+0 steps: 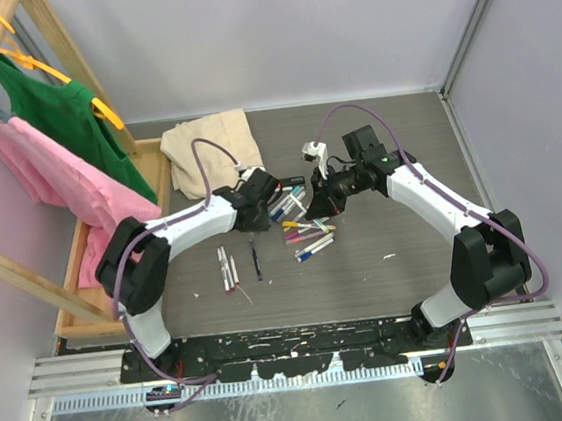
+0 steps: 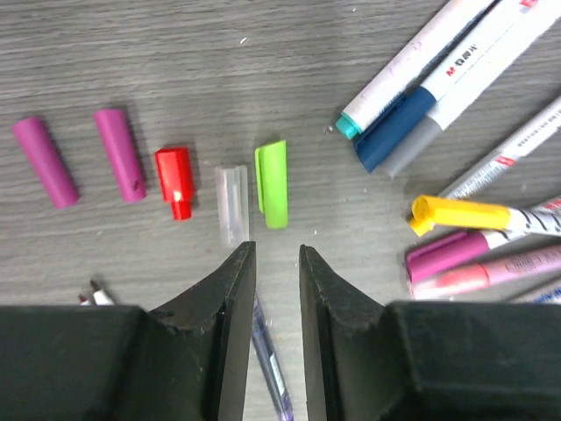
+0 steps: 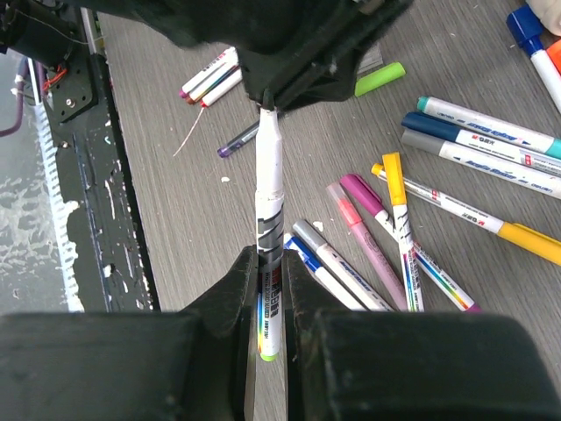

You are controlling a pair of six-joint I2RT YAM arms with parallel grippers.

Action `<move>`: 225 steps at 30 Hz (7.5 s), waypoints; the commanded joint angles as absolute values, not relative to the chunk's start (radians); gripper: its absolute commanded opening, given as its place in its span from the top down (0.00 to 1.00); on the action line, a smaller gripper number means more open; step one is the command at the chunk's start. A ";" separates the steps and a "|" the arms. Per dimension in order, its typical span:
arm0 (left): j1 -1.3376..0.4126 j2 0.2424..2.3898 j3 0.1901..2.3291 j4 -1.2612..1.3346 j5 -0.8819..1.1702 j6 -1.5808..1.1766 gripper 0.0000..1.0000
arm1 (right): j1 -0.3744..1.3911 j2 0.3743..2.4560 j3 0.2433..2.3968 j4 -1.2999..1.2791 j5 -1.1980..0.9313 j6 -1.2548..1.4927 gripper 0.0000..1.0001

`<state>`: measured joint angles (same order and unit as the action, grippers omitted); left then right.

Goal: Open the pen caps
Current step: Place the pen cap at the center of the board, then place the pen at the center of the board, then pick up the pen from the center of the board.

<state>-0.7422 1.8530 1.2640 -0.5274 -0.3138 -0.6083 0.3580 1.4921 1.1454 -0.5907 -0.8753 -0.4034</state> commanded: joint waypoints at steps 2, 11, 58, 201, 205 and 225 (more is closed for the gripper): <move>-0.745 1.673 1.183 -0.450 -0.312 -0.595 0.72 | 0.356 1.442 1.145 -0.559 -0.934 -0.393 0.99; -0.746 1.429 0.934 -0.235 -0.286 -0.546 0.67 | 0.356 1.443 1.136 -0.562 -1.016 -0.384 0.99; -0.743 0.432 0.272 0.098 -0.270 -0.541 0.16 | 0.751 1.895 1.063 -0.121 -0.397 0.720 0.82; -0.743 0.545 0.158 0.338 -0.195 -0.692 0.02 | 0.647 1.772 1.103 -0.758 -0.325 -1.398 0.82; -0.744 0.541 0.158 0.339 -0.191 -0.693 0.02 | 0.648 1.771 1.109 -0.757 -0.310 -1.387 0.88; -0.744 0.559 0.154 0.403 -0.133 -0.710 0.02 | 0.638 1.679 1.146 -0.799 -0.414 -1.358 0.99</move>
<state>-0.7422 0.5510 0.1585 0.3058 -0.1596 -0.7010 0.6460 1.7458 1.0962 -0.7696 -0.3534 -1.3705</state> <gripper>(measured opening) 0.983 0.179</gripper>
